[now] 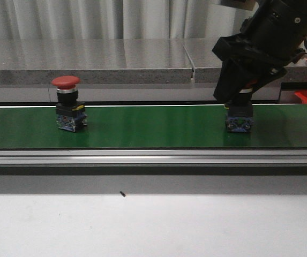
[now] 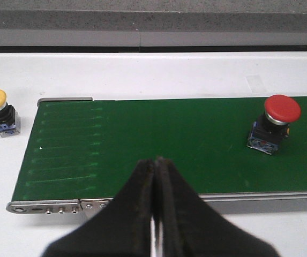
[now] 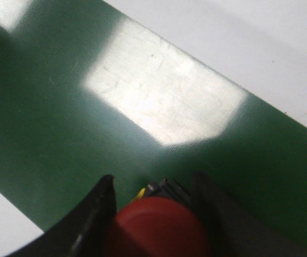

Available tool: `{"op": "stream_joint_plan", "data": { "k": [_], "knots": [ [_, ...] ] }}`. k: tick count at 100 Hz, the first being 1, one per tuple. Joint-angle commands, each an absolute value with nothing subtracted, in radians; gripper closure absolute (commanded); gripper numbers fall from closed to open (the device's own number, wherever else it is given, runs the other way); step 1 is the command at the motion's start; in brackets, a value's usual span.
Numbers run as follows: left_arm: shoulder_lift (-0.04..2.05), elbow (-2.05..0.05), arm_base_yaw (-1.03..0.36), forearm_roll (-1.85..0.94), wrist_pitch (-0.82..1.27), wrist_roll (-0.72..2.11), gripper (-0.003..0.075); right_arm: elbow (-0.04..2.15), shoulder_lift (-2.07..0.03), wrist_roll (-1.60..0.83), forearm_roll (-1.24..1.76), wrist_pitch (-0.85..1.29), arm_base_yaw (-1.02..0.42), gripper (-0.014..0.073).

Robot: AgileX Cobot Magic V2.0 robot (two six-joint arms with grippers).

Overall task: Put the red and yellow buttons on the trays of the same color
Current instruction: 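Grasp the first red button at the belt's end with the right gripper, then carry the red button over the red tray and release it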

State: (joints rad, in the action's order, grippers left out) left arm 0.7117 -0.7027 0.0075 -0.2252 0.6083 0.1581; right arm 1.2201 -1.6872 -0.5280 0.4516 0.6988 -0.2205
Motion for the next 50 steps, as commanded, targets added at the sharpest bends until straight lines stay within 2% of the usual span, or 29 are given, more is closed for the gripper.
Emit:
{"op": "stream_joint_plan", "data": {
  "k": [1, 23, 50],
  "knots": [
    [0.709, -0.730, 0.000, -0.236, 0.537, 0.159, 0.0741, 1.275, -1.630, -0.519, 0.468, 0.717, -0.208, 0.0411],
    [0.709, -0.730, 0.000, -0.236, 0.537, 0.159, 0.0741, 1.408, -1.578, -0.499, 0.467, 0.829, -0.084, 0.0411],
    [0.709, -0.730, 0.000, -0.236, 0.537, 0.159, 0.0741, 1.569, -1.574, -0.469, 0.467, 0.878, 0.225, 0.0411]
  ]
}}
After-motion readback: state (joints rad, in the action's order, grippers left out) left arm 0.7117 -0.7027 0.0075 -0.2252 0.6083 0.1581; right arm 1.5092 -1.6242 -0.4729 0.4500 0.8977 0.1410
